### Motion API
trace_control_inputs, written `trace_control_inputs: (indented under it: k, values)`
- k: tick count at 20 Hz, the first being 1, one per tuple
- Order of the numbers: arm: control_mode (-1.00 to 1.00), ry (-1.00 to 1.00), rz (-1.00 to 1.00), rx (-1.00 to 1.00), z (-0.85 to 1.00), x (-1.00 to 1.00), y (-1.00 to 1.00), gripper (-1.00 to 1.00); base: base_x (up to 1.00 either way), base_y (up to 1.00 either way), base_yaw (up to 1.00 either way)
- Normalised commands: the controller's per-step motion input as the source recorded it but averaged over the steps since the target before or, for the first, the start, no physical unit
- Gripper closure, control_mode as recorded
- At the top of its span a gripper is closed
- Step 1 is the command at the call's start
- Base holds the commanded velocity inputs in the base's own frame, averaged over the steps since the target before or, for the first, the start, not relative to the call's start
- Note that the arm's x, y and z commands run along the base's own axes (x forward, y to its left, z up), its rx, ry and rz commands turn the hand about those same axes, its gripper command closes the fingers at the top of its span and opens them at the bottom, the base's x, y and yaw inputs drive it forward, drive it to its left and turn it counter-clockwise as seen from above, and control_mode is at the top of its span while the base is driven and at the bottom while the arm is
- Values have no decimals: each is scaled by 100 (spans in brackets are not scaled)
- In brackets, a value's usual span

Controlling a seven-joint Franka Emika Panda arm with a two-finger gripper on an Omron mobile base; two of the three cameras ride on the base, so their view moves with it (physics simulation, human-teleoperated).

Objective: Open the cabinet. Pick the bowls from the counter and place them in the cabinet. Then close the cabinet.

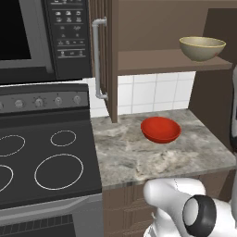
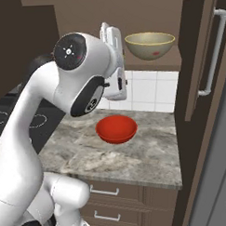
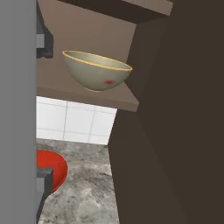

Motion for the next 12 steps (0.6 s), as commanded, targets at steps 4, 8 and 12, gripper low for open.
trace_control_inputs:
  k: [4,8,12]
  values:
    - [-100,10,0,0,-46,-57,12,-100,0,0,0]
    - [-100,10,0,2,-58,-6,-1,-100,0,0,0]
    - [-100,0,9,4,-48,0,0,-100,0,0,0]
